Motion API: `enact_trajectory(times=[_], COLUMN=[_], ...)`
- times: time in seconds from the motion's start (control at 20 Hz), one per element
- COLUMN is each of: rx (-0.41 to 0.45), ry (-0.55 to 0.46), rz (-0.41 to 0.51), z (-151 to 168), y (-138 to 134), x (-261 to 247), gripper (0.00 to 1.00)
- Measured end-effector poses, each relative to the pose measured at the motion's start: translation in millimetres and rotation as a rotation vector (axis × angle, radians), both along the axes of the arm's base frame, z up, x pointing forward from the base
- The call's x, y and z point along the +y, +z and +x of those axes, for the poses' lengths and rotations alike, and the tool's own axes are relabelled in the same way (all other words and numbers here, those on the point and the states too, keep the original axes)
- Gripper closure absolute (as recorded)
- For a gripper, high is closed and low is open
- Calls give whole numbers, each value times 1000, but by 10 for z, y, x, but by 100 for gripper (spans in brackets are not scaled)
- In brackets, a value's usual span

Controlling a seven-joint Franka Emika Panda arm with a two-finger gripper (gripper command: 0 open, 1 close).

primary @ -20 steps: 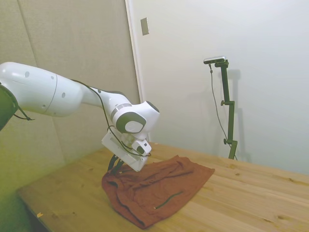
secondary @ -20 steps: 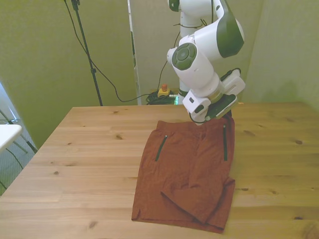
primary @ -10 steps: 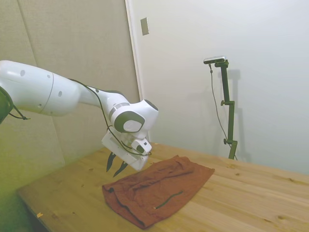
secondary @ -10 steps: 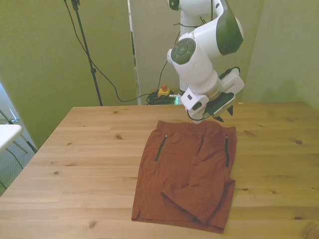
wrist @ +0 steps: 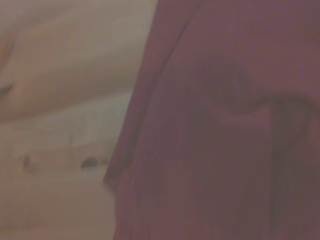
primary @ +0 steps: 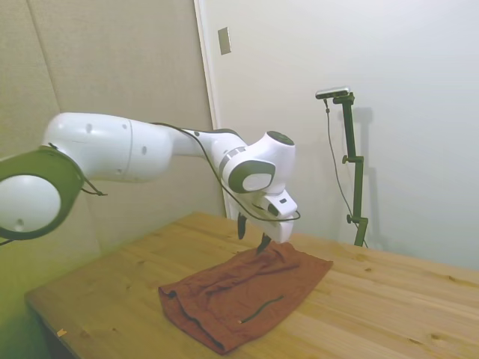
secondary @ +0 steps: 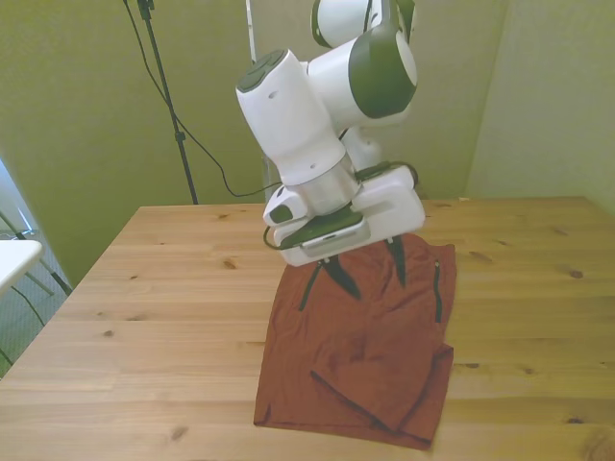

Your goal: Unfold the shorts

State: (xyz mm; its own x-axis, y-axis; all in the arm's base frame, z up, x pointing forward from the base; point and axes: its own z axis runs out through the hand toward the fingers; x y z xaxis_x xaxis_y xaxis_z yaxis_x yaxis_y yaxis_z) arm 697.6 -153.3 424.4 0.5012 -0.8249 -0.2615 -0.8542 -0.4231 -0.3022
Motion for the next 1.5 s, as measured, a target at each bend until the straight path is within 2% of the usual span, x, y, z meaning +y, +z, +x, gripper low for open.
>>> enact_trajectory(times=[0.25, 0.6, 0.7, 1.0, 1.05, 1.3, 1.5], rx=[2, 89, 127, 156, 164, 146, 134], ry=[-242, -551, -571, -529, -517, -422, -388], rz=[-73, -220, -240, -264, -276, -300, -301], z=[486, 808, 827, 850, 849, 886, 893], y=[-86, -361, -377, -350, -387, -466, -446], x=[-134, -35, 89, 248, 248, 285, 298], gripper=[0, 0, 0, 0, 100, 100, 100])
